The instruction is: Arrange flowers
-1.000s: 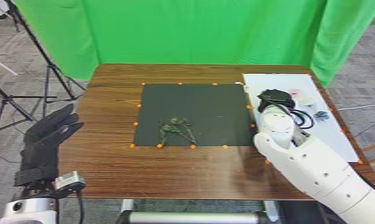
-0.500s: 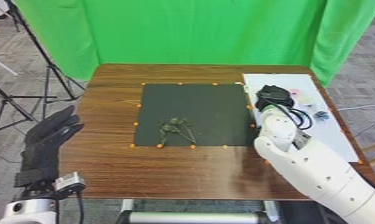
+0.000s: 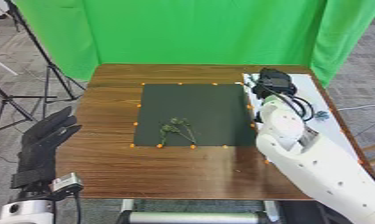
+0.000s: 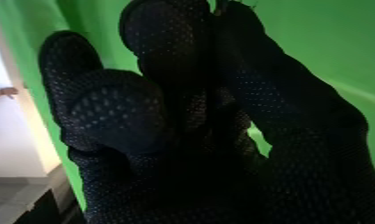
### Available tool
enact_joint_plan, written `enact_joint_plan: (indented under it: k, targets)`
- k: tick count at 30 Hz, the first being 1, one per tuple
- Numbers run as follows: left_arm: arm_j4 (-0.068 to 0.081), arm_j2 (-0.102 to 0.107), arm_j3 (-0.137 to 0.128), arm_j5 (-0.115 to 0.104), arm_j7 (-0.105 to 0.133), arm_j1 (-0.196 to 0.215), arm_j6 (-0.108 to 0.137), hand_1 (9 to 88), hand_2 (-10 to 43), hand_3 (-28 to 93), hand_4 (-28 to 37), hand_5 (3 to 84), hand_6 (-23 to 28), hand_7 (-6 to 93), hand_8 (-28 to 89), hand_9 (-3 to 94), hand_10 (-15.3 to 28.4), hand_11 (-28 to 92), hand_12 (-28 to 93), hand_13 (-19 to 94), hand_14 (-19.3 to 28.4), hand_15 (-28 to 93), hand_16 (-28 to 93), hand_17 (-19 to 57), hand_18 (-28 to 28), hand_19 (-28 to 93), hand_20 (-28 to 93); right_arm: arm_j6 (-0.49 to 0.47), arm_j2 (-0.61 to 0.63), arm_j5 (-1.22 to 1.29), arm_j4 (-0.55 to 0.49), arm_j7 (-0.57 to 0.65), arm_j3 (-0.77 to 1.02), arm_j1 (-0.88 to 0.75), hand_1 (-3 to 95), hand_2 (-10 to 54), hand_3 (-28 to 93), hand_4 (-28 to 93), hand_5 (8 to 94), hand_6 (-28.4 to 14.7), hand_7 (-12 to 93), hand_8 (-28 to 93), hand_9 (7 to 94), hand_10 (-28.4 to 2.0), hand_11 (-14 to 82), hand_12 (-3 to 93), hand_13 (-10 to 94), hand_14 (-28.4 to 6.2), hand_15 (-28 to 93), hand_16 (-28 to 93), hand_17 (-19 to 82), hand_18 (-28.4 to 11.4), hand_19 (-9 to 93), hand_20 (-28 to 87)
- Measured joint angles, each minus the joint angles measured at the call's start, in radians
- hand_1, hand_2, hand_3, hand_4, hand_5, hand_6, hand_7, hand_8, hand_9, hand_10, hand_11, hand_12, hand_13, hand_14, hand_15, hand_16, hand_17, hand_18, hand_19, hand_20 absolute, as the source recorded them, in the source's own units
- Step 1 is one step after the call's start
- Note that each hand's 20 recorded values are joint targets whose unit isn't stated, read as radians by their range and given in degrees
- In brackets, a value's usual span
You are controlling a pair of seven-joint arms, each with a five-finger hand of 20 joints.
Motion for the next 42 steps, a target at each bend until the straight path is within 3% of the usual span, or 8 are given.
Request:
enact_joint_plan:
  k: [10,42]
  targets:
    - [-0.011,-0.009,-0.018,0.010,-0.015,0.010,0.000,26.5,6.4,84,-17.7,38.7,9.5,16.3,-11,32.4,19.2,37,6,23,26.1,63,-17,-9.9,21.2,59,2,-0.017,-0.013,-0.016,-0.136,-0.029,0.063,-0.143,51.2,-5.2,76,-27,84.9,-4.3,24,20,88.2,-12.7,38.4,22.2,88,-4.7,62,22,51,-18.3,93,-17]
    - [-0.011,-0.019,-0.025,0.022,-0.037,0.009,-0.018,26.6,6.5,84,-17.6,38.7,9.5,16.3,-11,32.4,19.1,37,6,23,26.0,63,-17,-9.9,21.2,59,2,-0.101,-0.103,-0.040,-0.176,-0.051,-0.014,-0.300,50.6,-5.6,77,-26,85.6,-4.6,23,20,88.6,-12.9,38.3,22.0,89,-4.7,61,22,50,-19.0,93,-15]
